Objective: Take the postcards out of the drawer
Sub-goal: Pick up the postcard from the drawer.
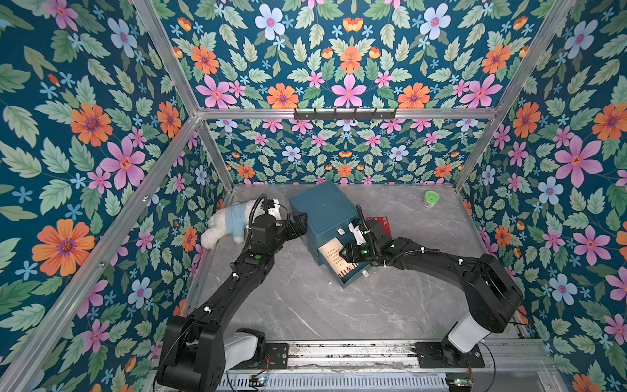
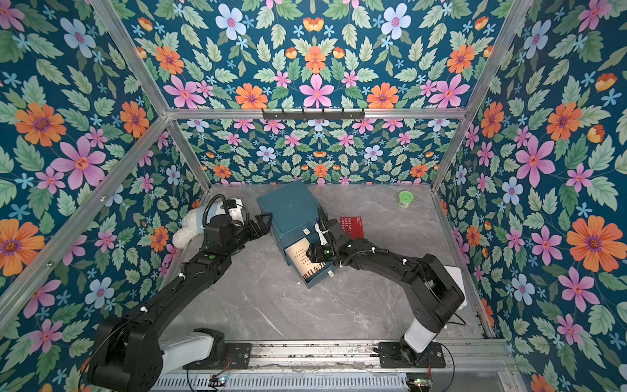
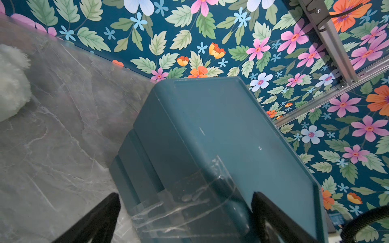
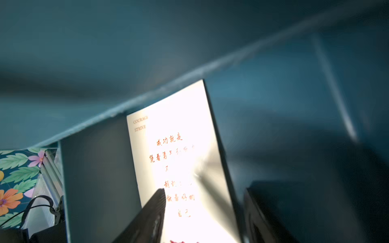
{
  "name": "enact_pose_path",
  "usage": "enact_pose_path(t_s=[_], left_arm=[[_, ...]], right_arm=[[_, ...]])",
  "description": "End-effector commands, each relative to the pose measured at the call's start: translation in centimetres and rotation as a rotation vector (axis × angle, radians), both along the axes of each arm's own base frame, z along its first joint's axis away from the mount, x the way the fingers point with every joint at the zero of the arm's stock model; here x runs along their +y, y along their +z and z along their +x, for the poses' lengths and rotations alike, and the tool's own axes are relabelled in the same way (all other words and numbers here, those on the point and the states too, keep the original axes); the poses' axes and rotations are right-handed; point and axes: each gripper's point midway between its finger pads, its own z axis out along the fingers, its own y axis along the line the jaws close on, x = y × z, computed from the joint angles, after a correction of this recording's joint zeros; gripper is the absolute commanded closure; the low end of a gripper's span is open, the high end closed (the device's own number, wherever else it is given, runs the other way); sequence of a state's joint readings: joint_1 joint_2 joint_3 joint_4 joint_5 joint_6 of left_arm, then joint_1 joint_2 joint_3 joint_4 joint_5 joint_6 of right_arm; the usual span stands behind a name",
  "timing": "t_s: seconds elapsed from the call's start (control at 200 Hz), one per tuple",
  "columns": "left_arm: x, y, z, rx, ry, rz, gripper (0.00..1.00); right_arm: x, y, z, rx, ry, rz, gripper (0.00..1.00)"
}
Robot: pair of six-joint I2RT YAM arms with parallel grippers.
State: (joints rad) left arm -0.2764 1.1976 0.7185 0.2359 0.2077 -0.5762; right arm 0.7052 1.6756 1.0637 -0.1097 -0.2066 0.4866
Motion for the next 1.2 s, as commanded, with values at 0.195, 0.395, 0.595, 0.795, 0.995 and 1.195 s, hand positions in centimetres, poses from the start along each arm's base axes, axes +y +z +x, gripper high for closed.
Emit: enact_pose_path(t_s=[0.195, 0.395, 0.595, 0.795, 0.995, 1.195], left_arm=[[0.1, -1.7, -0.2, 0.060, -0.005, 0.038, 0.01], [0.0, -1.4, -0.1, 0.056, -0.009, 0.036, 0.00], [-0.1, -1.3, -0.1, 0.056, -0.013, 0.034, 0.00], [-0.1, -1.3, -0.1, 0.056, -0.014, 0.032, 0.00], [-0.1, -1.4, -0.1, 0.058, -0.012, 0.031, 0.00], [-0.1, -1.5, -0.1, 0.060, -0.009, 0.031, 0.00]], right_arm=[[2.2, -0.2, -2.9, 0.131, 0.111, 0.141, 0.39], [2.8, 1.0, -3.3, 0.150, 0.108, 0.232, 0.39], [2.8, 4.4, -3.0, 0.132, 0.114, 0.404, 0.39], [2.7, 5.2, -2.7, 0.158, 0.103, 0.536, 0.42], [2.9, 5.3, -2.6, 0.159, 0.107, 0.556, 0.48], [3.0, 5.0, -2.5, 0.165, 0.109, 0.551, 0.58]])
